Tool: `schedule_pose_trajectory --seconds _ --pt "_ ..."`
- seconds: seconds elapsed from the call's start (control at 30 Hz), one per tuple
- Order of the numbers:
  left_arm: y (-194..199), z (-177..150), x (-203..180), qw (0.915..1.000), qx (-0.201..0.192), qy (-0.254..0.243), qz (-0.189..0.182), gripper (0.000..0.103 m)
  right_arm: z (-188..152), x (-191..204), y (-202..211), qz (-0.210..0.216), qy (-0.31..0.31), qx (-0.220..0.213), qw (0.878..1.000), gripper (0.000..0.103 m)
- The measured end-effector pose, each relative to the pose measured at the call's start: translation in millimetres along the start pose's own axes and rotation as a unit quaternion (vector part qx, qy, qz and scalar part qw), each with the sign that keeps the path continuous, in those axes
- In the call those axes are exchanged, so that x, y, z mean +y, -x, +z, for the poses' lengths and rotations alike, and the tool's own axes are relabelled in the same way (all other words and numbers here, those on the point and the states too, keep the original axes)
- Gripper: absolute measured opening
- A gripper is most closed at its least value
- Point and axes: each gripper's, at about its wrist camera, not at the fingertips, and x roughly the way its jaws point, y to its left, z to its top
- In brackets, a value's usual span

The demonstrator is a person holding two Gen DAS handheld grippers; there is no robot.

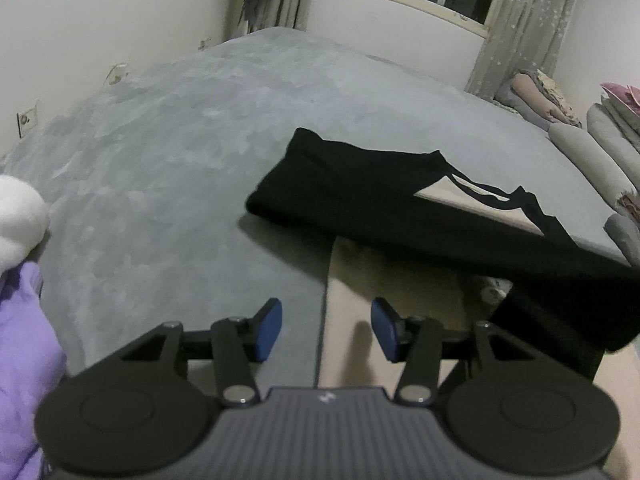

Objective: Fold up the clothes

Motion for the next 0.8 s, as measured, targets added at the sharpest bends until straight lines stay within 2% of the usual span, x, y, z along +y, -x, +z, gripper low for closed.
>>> schedule_pose_trajectory --seconds 0.13,0.5,0.67,0.8 --pt "-3.2 -0.3 -7.4 0.9997 -0.012 -0.019 -0.002 0.046 14.1 -8.9 22.4 -0.015 -0.018 -0.052 0.998 0.005" --pt "-10.6 1.4 -32.2 0.9964 -0.038 -0.058 -0.048 0.047 29.0 -35.5 65.1 -0.078 -0.047 -0.130 0.987 0.005" --pt "-19.4 8.7 -38.7 0.9949 -0.031 -0.063 -0.072 0.047 27.3 -35.5 57.7 -0.081 -0.054 -0.116 0.988 0.005" --pt "-24.8 19.7 -36.9 0.9921 0.003 -0.072 -0.103 0.053 29.8 -35.4 62.5 -0.091 -0.047 -0.129 0.986 0.005"
